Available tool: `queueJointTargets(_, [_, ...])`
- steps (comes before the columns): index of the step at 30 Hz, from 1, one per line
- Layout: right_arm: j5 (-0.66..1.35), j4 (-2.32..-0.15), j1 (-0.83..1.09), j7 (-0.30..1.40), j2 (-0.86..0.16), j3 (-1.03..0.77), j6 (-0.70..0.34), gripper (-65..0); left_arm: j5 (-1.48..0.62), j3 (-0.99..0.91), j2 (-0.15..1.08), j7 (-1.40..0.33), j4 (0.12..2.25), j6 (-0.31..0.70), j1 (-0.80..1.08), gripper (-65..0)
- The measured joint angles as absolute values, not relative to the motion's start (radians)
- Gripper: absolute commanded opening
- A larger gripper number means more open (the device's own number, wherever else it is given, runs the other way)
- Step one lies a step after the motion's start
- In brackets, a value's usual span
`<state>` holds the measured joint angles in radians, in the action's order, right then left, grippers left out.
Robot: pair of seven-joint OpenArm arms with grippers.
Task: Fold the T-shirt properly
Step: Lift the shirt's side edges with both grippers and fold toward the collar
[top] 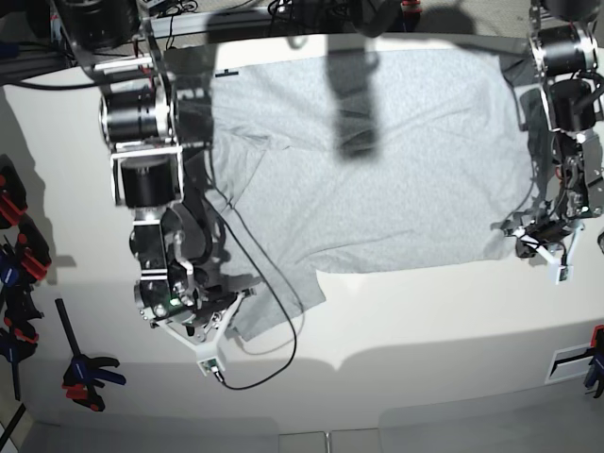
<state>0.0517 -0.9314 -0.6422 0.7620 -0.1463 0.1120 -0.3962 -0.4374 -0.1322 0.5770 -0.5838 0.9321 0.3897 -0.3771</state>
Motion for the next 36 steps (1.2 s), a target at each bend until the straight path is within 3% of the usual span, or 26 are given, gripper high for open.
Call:
queueJointTargets(14, [0.052, -1.357, -0.456, 0.866, -0.147, 0.106, -0.397, -65.0, -0.52, -0.131, 0.615, -0.719, 1.133, 0.379, -0.352, -65.0])
queueJointTargets(36, [0.102, -1.79, -0.155, 0.895, -0.147, -0.012, -0.397, -65.0, -0.519, -0.184, 0.634, -0.785, 1.506, 0.322, -0.174, -65.0])
